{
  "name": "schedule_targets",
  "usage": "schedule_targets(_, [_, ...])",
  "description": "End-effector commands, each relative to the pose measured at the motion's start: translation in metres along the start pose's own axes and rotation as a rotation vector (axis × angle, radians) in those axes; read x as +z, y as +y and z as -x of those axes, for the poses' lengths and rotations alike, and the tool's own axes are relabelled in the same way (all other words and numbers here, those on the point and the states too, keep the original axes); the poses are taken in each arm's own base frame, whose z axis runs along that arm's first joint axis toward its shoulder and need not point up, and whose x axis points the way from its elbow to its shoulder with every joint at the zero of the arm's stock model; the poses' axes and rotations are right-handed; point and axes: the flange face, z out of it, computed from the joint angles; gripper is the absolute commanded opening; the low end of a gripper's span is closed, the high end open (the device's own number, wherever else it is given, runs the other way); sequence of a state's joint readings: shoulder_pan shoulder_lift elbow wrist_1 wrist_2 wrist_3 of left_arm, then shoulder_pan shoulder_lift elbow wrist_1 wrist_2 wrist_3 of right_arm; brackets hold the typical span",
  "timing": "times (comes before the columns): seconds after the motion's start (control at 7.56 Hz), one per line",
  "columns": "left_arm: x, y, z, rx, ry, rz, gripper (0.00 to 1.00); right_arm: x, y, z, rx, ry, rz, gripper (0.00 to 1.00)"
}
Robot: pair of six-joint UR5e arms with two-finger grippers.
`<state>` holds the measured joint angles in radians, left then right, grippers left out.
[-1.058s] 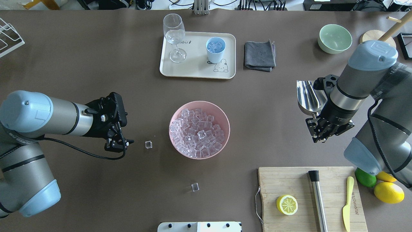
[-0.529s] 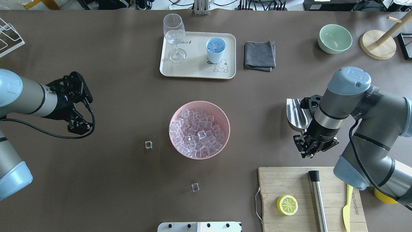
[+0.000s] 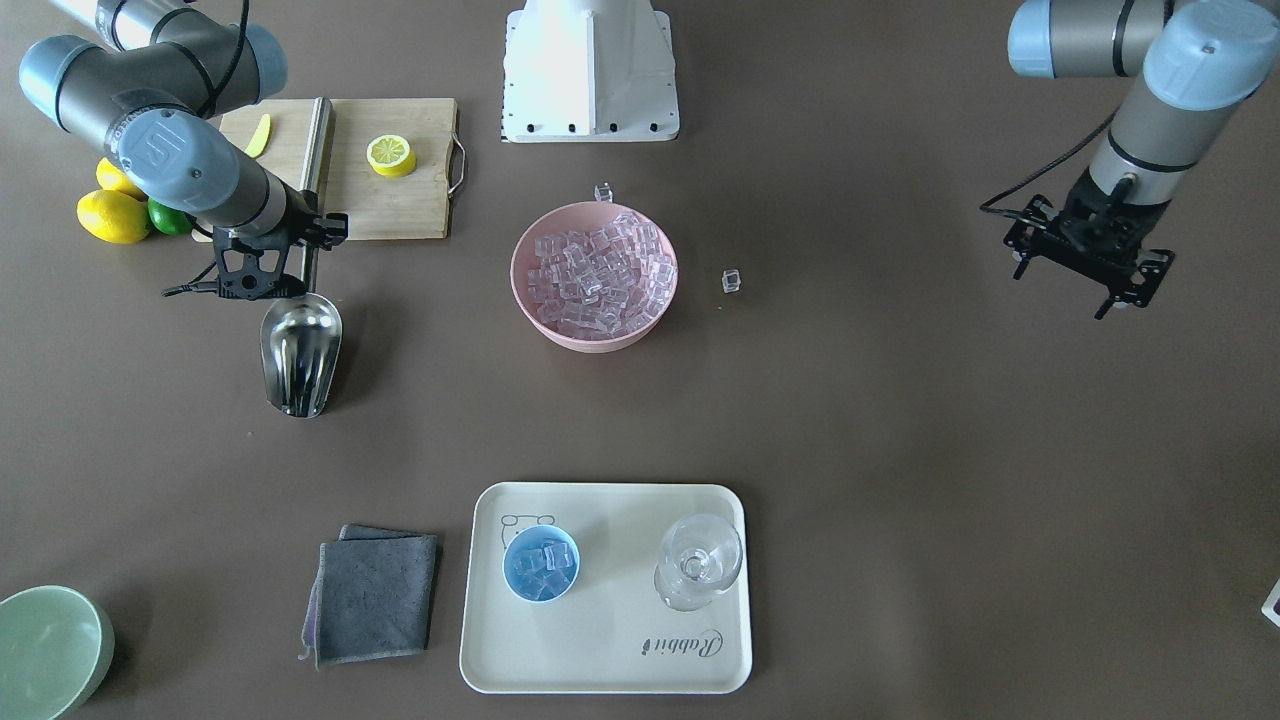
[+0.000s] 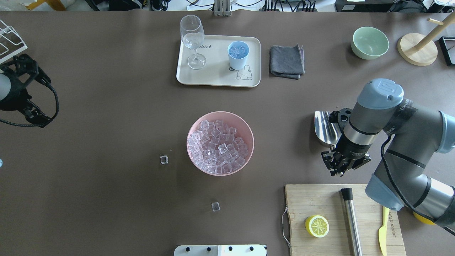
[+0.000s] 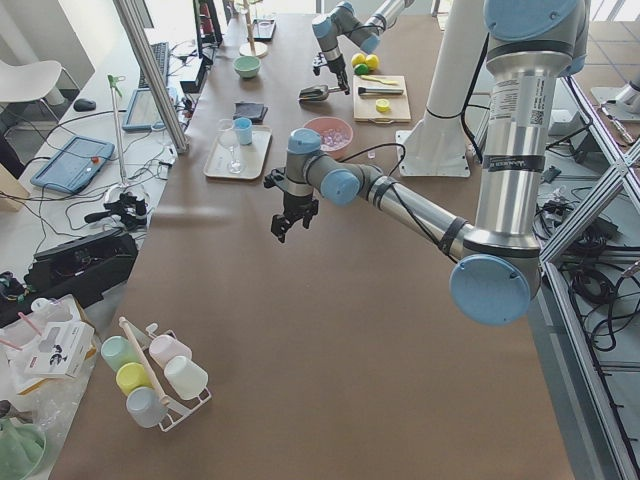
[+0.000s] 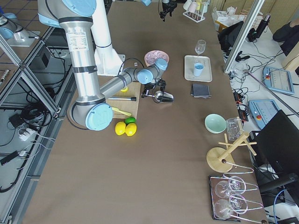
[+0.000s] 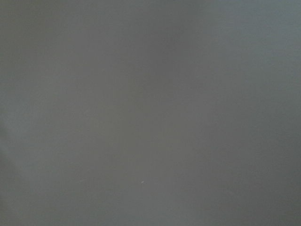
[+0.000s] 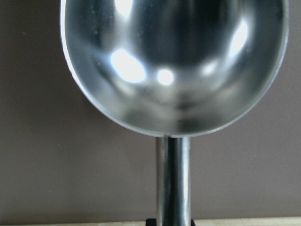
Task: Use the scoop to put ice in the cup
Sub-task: 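Lower the empty scoop onto the table while the left arm withdraws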
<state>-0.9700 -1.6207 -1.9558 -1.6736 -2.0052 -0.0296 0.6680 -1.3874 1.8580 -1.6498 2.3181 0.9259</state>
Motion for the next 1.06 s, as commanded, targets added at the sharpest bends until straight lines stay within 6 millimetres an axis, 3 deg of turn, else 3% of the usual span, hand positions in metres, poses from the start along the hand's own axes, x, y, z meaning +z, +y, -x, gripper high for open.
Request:
schedule_targets(0.0, [0.012,0.063,0.117,-0.283,0.149,0.053,0.98,0.005,-0.005,0.001,0.001,0.006,0.006,0.48])
schedule_targets(0.13, [0.008,0.080,0.133,-0.325,0.135,0.053,0.98,0.006,-0.006,0.001,-0.002,0.008,0.003,0.99])
schedule_targets(0.53, [0.006,0.117,0.161,-0.409,0.118,0.067,0.98,-0.004,-0.004,0.009,-0.019,-0.009,-0.008,1.00])
schedule_targets(0.79, [0.002,0.122,0.168,-0.427,0.112,0.061,0.98,-0.031,-0.010,-0.001,-0.001,-0.033,-0.046,1.00])
schedule_targets(0.93, [0.006,0.146,0.172,-0.460,0.114,0.078,0.98,-0.047,-0.018,-0.013,-0.007,-0.040,-0.074,0.99])
